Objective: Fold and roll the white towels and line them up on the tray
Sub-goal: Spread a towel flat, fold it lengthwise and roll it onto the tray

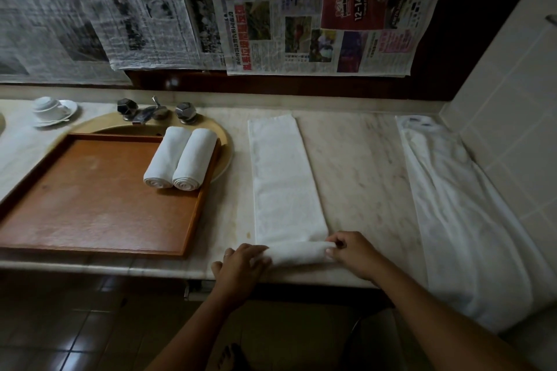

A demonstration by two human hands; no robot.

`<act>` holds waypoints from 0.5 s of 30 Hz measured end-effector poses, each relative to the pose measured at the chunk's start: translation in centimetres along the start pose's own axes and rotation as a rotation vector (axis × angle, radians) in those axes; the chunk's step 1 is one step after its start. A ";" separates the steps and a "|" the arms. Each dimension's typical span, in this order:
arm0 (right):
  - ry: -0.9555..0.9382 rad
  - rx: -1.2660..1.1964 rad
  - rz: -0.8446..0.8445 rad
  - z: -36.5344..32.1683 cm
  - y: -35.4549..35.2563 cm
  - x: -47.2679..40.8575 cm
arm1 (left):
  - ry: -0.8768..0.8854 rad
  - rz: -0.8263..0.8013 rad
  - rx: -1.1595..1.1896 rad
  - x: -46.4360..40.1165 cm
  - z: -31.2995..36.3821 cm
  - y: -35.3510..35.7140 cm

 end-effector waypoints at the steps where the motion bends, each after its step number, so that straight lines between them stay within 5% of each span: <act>1: 0.019 0.023 0.004 -0.2 0.0 -0.3 | -0.028 -0.019 0.029 -0.3 -0.1 0.0; 5: 0.113 0.075 0.077 -0.3 -0.2 -1.5 | -0.080 0.008 0.026 -1.3 0.3 -0.8; 8: 0.106 0.319 0.148 -1.0 -0.7 -1.5 | -0.104 0.179 -0.007 -1.6 0.0 -2.6; 12: -0.253 0.652 0.370 -3.9 -0.3 0.5 | 0.192 0.346 -0.167 -0.2 3.1 -2.7; 15: -0.451 0.646 0.413 -3.2 1.0 2.4 | 0.344 0.352 -0.254 1.2 3.8 -1.9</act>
Point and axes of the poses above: each hand's wrist, its own x-axis away from the middle knuckle, its own y-axis out of the palm, z = x × y, the point moved 10 cm from there along -x, towards the middle knuckle, and after that the axes turned 2 degrees about x, right-handed, at the moved point
